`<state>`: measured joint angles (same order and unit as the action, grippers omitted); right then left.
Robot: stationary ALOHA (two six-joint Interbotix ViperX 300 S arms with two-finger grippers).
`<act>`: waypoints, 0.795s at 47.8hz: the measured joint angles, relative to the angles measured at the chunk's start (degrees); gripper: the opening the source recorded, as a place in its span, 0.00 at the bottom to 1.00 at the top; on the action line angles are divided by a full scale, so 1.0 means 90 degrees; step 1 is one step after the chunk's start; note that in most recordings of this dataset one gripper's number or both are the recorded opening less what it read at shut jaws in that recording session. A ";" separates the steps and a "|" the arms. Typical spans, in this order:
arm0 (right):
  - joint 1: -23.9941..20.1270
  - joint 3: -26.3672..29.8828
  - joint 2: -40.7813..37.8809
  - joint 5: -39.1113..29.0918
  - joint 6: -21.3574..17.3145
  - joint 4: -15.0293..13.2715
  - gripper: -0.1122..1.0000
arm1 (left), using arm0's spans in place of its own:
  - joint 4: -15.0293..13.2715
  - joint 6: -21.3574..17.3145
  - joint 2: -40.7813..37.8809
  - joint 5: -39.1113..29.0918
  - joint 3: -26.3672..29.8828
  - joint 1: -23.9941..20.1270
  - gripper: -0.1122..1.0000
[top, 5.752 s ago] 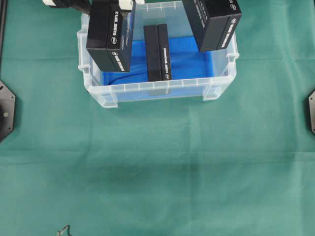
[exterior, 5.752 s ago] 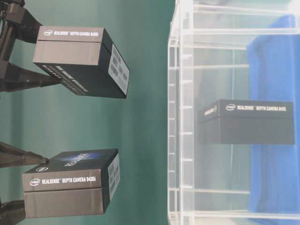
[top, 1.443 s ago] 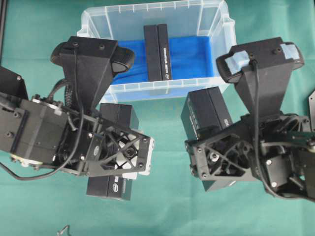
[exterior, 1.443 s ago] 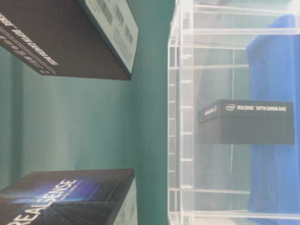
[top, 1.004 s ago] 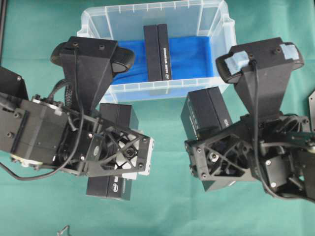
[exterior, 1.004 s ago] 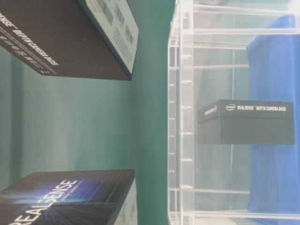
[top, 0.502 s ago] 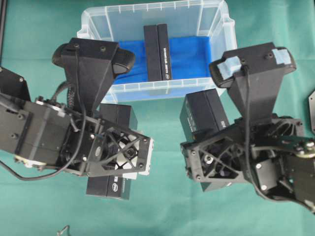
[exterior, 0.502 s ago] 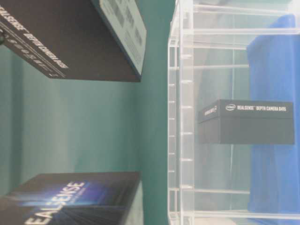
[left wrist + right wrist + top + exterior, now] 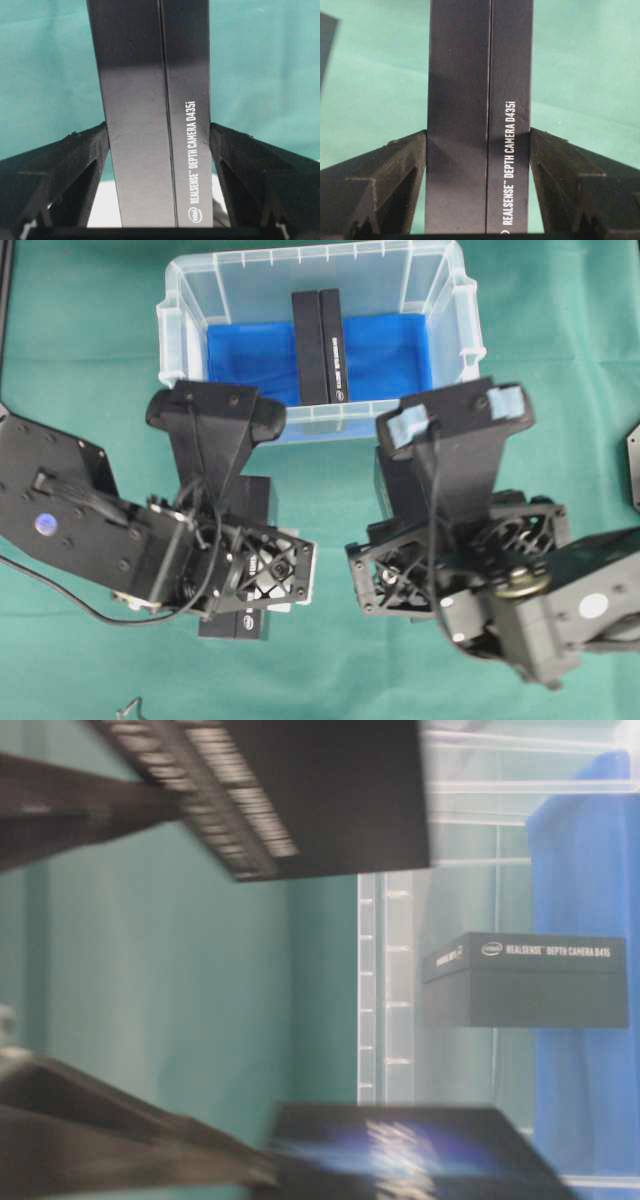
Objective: Take the box out of the case with both arms.
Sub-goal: 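Carry both held boxes forward past the bin's front wall, then lower both boxes onto the tablecloth and open both grippers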
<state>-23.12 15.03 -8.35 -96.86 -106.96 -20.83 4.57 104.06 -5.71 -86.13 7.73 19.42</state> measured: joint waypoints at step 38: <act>0.0000 -0.2334 -0.0215 0.2959 -0.1484 0.0078 0.70 | 0.0088 0.0537 -0.0127 0.2412 -0.2031 0.0186 0.67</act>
<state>-23.12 -5.98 -10.28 -70.22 -120.32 -20.13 5.36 108.90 -6.86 -64.42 -10.55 21.09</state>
